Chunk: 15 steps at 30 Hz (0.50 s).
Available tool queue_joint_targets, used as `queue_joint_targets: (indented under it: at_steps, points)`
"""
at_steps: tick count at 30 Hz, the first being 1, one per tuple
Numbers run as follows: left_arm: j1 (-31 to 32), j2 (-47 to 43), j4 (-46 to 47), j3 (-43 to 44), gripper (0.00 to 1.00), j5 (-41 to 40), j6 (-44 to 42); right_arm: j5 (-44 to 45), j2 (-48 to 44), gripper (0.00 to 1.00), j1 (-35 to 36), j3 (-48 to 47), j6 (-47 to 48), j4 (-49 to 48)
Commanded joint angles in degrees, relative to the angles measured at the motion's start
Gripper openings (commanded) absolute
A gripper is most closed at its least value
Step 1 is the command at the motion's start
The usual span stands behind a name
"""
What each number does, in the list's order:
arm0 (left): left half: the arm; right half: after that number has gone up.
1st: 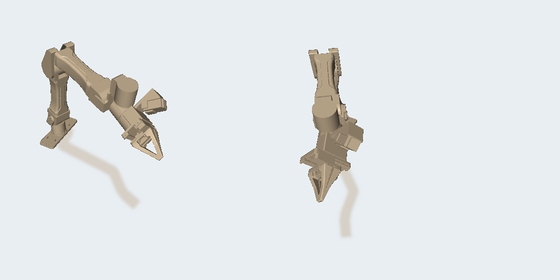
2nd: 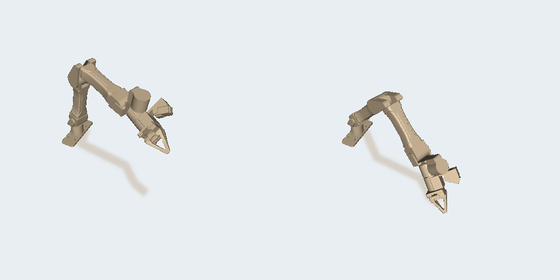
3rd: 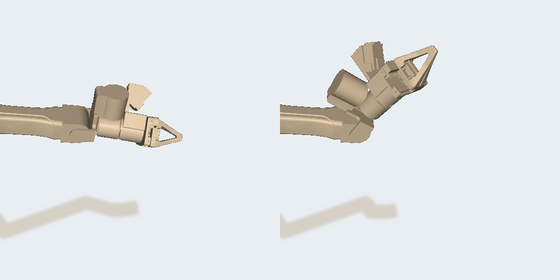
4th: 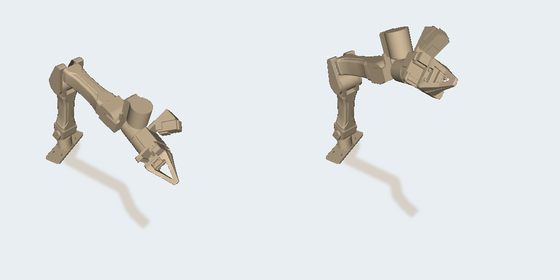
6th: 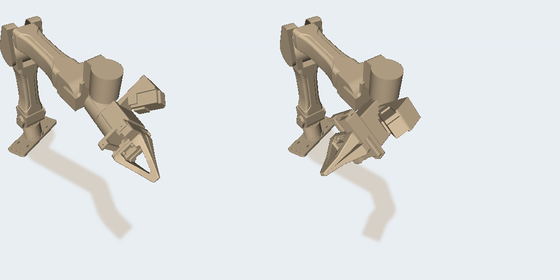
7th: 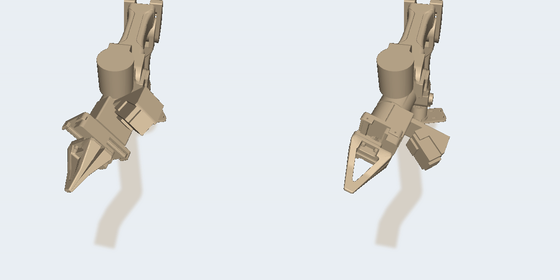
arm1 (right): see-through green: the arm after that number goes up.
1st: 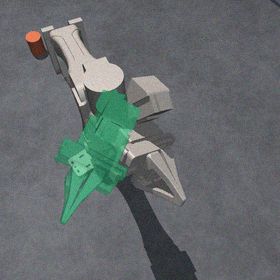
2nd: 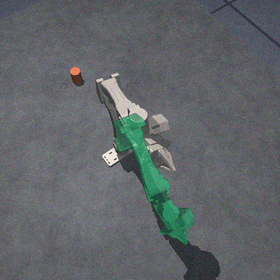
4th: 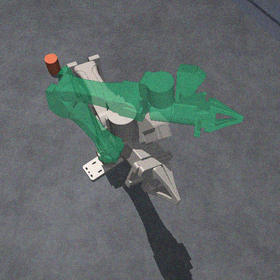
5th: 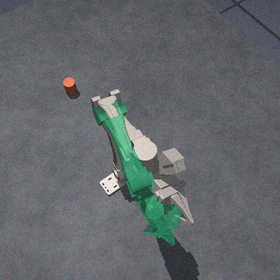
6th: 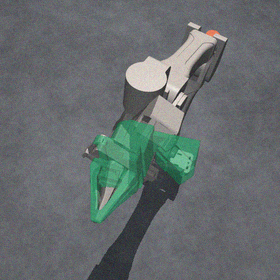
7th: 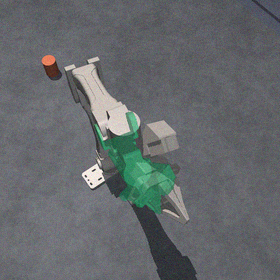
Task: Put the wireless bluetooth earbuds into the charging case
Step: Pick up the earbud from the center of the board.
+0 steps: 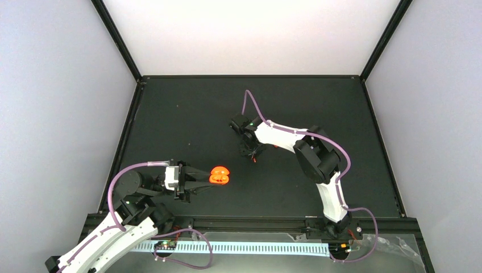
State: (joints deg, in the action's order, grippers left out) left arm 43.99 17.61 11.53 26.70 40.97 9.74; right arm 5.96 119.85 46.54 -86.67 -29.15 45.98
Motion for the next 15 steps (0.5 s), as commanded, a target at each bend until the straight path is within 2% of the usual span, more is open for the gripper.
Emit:
queue_joint_targets:
  at_steps: [1, 15]
  points:
    - [0.13, -0.65, -0.02, 0.37, 0.01, 0.58, -0.33, -2.19, 4.12, 0.23, 1.2, 1.26, -0.44, -1.4]
    - [0.13, -0.69, -0.05, 0.33, 0.02, 0.56, -0.33, -2.09, 3.27, 0.12, 1.48, 1.27, -0.28, -1.55]
